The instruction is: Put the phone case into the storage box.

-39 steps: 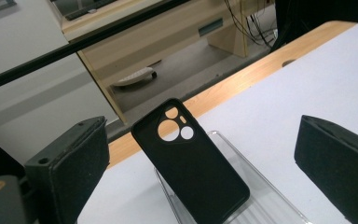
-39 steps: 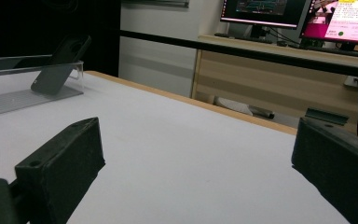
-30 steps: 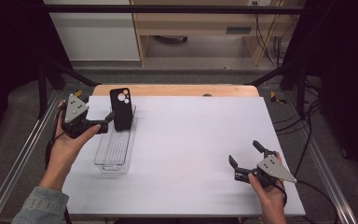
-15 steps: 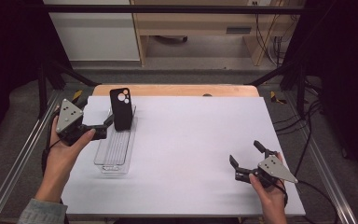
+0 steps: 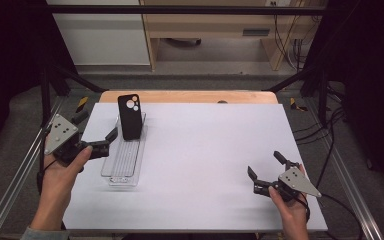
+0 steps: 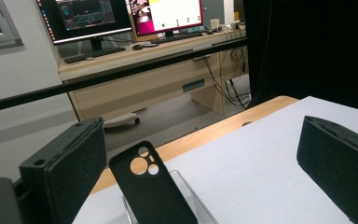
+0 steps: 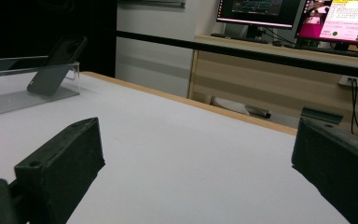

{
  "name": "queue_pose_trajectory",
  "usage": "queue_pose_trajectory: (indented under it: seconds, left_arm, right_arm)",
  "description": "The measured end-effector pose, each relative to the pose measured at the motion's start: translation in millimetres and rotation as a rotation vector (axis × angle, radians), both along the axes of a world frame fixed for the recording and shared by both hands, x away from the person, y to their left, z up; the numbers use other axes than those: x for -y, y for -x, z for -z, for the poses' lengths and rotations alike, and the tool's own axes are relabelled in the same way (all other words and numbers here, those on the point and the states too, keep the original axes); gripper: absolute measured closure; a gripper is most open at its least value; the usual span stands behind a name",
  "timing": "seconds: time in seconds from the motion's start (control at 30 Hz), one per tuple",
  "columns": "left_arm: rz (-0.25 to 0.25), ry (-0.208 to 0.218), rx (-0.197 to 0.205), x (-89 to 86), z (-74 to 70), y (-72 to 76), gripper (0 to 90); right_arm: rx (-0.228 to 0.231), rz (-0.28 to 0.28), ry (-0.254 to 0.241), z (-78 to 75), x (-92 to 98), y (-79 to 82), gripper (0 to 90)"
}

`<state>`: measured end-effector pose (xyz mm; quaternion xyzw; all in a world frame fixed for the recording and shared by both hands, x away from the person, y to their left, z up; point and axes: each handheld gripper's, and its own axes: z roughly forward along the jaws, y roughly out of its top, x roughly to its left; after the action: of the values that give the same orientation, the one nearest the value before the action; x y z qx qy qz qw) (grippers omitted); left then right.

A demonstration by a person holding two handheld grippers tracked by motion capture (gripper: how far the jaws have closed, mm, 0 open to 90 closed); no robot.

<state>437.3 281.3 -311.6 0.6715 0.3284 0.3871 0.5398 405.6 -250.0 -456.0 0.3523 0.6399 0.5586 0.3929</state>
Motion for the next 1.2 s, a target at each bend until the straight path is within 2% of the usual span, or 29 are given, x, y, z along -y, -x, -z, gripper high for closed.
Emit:
queue_pose_trajectory:
  seconds: [0.43,0.7,1.03,1.2]
  left_arm:
    - [0.005,0.033,0.023,-8.9,5.9,18.8,1.1]
    - [-0.003,0.072,0.048,-16.5,15.5,29.1,0.8]
    - [-0.013,0.099,0.081,-25.5,29.1,39.3,0.8]
    - [-0.017,0.104,0.079,-28.9,35.4,43.5,0.6]
  right_arm:
    - [0.001,0.003,0.000,-0.1,1.3,0.5,2.5]
    - [0.002,0.006,-0.003,-0.6,2.4,1.2,2.5]
    - [0.005,0.007,-0.001,-0.8,2.7,1.6,2.5]
    - [0.005,0.008,-0.002,-1.0,2.9,1.9,2.5]
